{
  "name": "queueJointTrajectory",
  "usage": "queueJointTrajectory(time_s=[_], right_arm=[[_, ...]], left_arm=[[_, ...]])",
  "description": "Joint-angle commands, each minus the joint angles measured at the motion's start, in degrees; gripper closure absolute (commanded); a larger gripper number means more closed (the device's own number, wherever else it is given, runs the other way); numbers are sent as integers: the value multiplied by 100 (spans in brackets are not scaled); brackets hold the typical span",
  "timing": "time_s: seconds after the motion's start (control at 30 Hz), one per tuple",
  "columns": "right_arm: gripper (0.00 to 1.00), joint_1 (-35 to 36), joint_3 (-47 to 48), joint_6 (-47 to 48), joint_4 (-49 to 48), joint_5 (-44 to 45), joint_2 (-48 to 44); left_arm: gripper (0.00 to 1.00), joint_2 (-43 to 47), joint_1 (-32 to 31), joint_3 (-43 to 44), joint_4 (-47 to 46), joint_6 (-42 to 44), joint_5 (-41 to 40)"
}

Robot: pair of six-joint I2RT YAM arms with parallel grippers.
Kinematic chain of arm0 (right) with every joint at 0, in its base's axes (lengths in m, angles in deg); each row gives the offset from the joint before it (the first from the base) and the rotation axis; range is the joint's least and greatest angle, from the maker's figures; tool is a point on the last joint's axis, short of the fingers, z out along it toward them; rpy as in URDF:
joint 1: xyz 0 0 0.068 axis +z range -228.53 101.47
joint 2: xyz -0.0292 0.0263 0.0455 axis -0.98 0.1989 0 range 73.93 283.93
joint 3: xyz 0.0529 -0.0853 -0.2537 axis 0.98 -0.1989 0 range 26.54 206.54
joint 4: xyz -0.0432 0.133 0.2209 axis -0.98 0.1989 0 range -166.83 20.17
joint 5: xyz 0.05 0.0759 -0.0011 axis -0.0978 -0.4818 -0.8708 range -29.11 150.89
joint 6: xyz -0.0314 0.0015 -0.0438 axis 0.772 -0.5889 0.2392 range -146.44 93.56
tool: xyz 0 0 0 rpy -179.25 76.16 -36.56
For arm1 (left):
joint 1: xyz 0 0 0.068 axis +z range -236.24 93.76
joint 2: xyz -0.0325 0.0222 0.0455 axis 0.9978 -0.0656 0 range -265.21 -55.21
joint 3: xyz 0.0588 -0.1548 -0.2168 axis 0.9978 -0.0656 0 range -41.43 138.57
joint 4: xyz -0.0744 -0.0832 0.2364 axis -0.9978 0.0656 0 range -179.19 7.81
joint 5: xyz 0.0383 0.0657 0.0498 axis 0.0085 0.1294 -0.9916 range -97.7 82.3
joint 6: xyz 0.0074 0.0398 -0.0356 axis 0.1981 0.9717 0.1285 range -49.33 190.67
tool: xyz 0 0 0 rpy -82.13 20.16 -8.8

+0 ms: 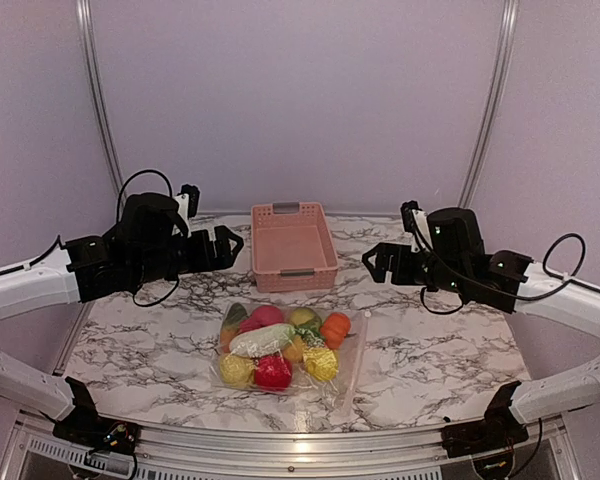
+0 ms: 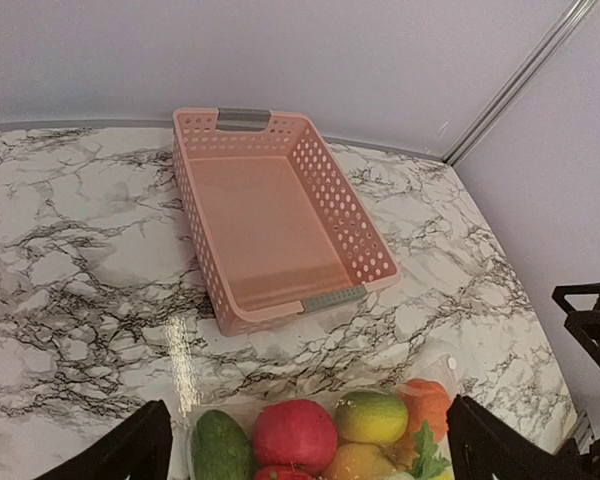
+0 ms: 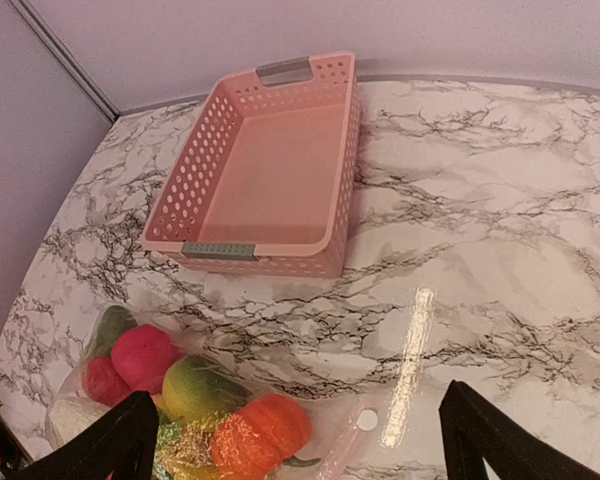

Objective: Open the zip-top bag and remove the fake food
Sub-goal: Pick up the zipper food storage bag at the center of the board.

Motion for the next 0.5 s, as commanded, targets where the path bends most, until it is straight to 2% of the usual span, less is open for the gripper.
queueJointTrajectory(time_s=[0.0,0.23,0.47], right_arm=[[7,40,-329,-455,-245,-459,-20],[15,40,-1391,-1200,-1111,-940,-186],[36,-24,-2009,-1790,-2006,-1296,49]], left_arm=[[1,41,-107,-276,-69,-356,209],[1,330,-492,-636,107,-783,116],[1,595,-632,-794,254,-969,43]])
